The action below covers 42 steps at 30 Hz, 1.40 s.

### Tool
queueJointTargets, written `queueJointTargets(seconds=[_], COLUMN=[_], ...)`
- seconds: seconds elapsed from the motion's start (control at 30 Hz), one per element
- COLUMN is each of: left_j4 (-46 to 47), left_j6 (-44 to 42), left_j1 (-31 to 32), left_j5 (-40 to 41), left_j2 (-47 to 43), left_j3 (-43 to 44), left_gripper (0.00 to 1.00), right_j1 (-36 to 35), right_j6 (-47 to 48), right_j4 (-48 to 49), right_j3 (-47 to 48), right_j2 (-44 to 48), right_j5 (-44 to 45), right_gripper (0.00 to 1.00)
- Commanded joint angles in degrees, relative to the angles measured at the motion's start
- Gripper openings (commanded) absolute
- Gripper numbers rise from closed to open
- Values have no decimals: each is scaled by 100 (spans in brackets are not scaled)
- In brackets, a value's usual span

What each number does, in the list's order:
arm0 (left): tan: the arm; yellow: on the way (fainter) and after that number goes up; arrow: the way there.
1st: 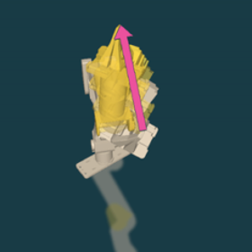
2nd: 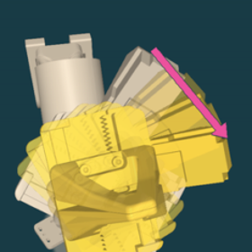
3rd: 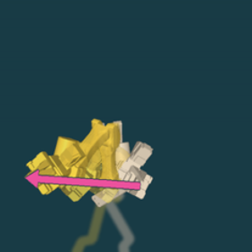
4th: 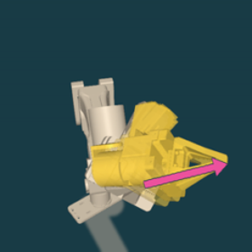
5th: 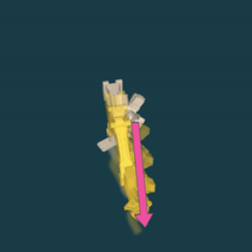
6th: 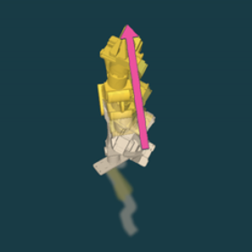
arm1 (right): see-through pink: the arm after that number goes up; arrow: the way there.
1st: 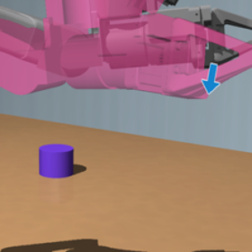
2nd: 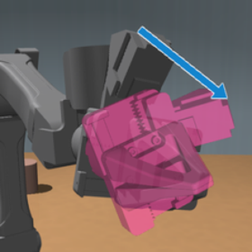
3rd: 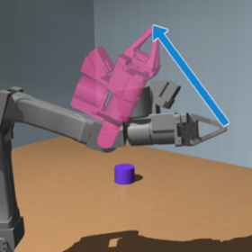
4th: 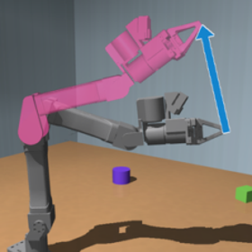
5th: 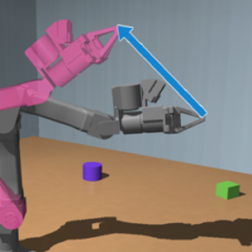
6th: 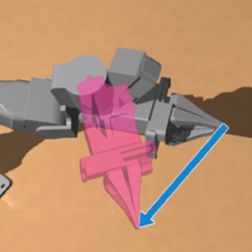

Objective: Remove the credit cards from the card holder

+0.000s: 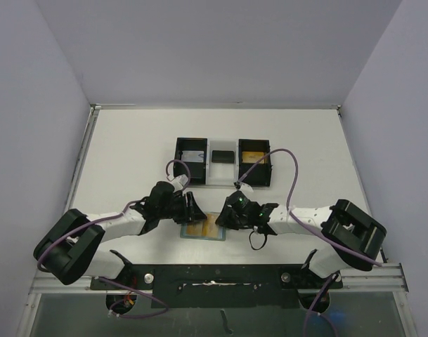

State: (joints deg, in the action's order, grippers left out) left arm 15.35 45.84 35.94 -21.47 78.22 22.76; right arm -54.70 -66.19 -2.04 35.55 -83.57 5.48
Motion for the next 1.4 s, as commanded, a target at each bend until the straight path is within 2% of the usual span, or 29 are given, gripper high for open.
queueJointTargets(seconds=[0.0, 0.1, 0.5, 0.87, 1.03, 1.27, 1.37], left_j4=[-385, -409, -201, 75, 169, 46, -94], left_j6=[-286, -259, 55, 367, 574, 557, 453], left_j1=[-35, -42, -65, -123, -156, -252, -292], left_j5=[243, 267, 56, -413, -754, -805, -706], left_j2=[165, 187, 389, 477, 519, 457, 357], left_j3=[-141, -185, -351, -369, -379, -295, -274], left_gripper=[44, 44, 43, 24, 21, 11, 4], right_j1=[3, -133, -85, -58, -59, -54, -58], right_j6=[-193, -294, -533, -612, -606, -625, -641], right_j4=[389, -145, 429, 481, 518, 505, 435], right_j3=[-193, -24, -346, -442, -444, -451, -462], right_j2=[-310, -357, -549, -532, -580, -592, -549], right_j5=[-102, 197, 18, 34, -29, -41, 27], right_gripper=[20, 20, 20, 20, 20, 20, 20])
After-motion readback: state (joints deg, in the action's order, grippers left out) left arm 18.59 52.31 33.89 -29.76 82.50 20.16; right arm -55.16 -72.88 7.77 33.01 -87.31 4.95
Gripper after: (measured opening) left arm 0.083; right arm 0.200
